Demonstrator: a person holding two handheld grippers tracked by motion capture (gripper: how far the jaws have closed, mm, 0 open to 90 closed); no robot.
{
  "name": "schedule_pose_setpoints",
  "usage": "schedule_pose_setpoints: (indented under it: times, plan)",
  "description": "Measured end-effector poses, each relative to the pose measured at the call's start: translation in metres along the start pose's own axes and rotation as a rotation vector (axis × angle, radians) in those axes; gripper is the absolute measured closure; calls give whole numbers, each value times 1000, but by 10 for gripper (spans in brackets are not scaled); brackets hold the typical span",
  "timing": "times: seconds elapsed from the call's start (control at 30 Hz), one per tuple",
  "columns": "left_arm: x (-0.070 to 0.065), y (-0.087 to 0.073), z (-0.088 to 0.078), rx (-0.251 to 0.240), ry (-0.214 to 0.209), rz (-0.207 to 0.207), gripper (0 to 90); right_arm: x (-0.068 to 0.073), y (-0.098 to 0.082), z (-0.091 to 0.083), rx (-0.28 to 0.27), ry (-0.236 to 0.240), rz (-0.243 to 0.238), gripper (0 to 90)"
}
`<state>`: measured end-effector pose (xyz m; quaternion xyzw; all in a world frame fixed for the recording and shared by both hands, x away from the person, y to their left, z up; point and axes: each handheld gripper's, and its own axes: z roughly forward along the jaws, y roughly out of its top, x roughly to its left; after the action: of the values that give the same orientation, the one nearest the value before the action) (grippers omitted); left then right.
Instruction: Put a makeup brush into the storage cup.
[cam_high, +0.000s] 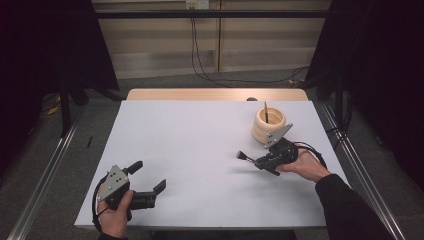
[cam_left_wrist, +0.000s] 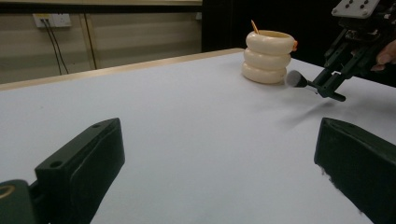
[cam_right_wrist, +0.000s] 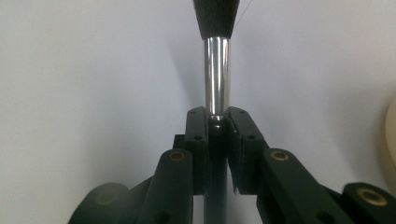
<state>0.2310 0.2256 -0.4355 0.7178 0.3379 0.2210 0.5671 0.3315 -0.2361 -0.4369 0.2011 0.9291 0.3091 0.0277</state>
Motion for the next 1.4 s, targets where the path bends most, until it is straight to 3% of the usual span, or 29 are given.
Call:
schedule_pose_setpoints:
  times: [0.17,0.33,0.53,0.97,1.13,1.4]
  plan:
    - [0,0,0,-1,-2,0,18,1,0,-3,-44,-20,9,794]
    - [-1,0,0,1,-7,7,19,6,-1,-3,-34,-61,48,794]
    - [-1,0,0,-6,3,1,19,8,-5,-9,-104,-67,75,794]
    - [-1,0,0,1,-6,10,18,8,-12,-22,-249,-134,146,794]
    - [-1,0,0,1,-1,8,18,6,-17,-24,-300,-145,162,794]
    - [-1,0,0,-4,-5,3,17,6,-22,-31,-432,-154,160,794]
